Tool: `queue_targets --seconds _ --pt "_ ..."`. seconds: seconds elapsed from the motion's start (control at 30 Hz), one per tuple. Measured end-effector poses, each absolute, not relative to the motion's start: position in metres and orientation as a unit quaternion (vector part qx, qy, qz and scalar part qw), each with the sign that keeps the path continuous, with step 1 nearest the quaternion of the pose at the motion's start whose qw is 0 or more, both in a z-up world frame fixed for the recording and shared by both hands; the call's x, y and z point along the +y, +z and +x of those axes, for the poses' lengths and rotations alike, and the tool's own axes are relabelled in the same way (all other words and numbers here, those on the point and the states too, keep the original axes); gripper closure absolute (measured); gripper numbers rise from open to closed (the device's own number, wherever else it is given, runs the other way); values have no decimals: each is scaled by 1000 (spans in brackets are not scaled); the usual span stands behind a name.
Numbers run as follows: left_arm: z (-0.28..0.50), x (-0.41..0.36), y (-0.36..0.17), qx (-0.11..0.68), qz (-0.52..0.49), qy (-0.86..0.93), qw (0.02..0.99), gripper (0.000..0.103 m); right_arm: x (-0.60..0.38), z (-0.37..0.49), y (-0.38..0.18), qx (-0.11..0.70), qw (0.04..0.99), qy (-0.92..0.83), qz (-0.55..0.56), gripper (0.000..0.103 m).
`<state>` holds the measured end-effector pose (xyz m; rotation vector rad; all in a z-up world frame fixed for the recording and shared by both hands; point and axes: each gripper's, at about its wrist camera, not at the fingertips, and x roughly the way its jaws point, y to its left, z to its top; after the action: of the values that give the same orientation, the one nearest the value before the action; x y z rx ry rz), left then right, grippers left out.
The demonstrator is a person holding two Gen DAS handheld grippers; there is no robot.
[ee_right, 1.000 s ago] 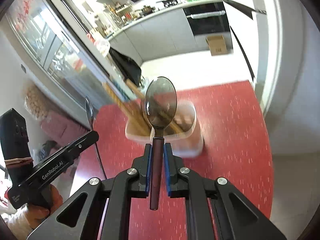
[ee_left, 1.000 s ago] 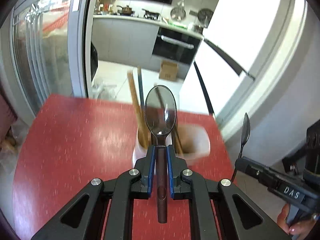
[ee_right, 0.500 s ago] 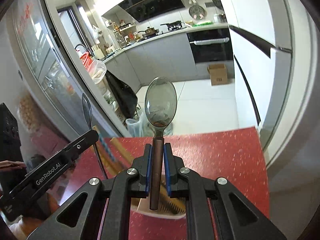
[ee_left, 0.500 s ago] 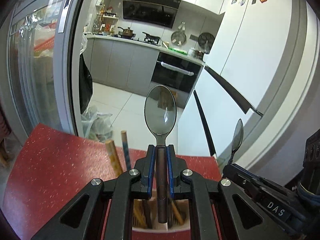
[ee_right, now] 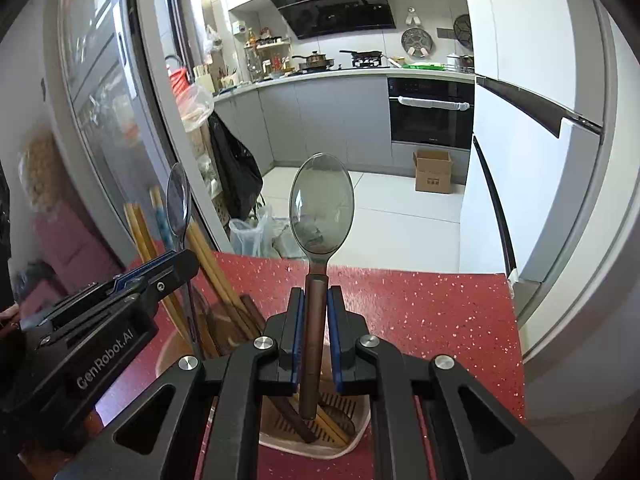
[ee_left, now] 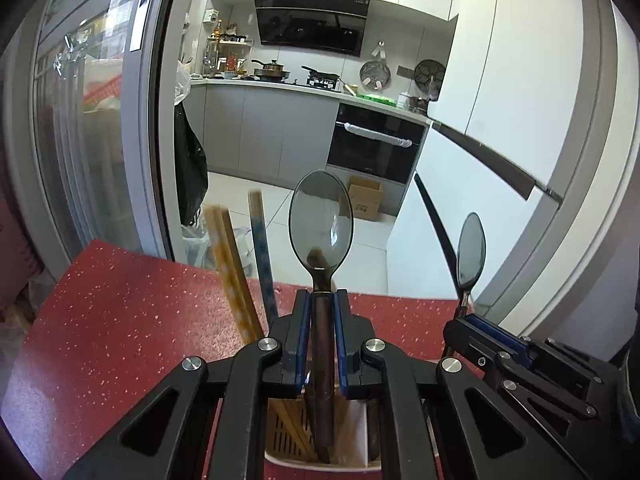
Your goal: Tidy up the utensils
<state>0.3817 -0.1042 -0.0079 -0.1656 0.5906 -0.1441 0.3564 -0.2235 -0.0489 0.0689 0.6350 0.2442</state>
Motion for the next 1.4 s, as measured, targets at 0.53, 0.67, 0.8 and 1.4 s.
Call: queue_targets --seconds 0.53,0.67,0.8,1.4 --pt "368 -112 -37 343 -32 -72 936 62 -212 342 -84 370 917 151 1 91" --pt "365 -110 -37 354 -29 -72 932 62 -212 343 -88 390 909 149 3 90" --pt "362 -108 -37 364 -27 -74 928 62 -213 343 -88 406 902 147 10 90" --pt "319 -91 -19 402 -17 -74 912 62 -250 294 -57 424 893 122 96 58"
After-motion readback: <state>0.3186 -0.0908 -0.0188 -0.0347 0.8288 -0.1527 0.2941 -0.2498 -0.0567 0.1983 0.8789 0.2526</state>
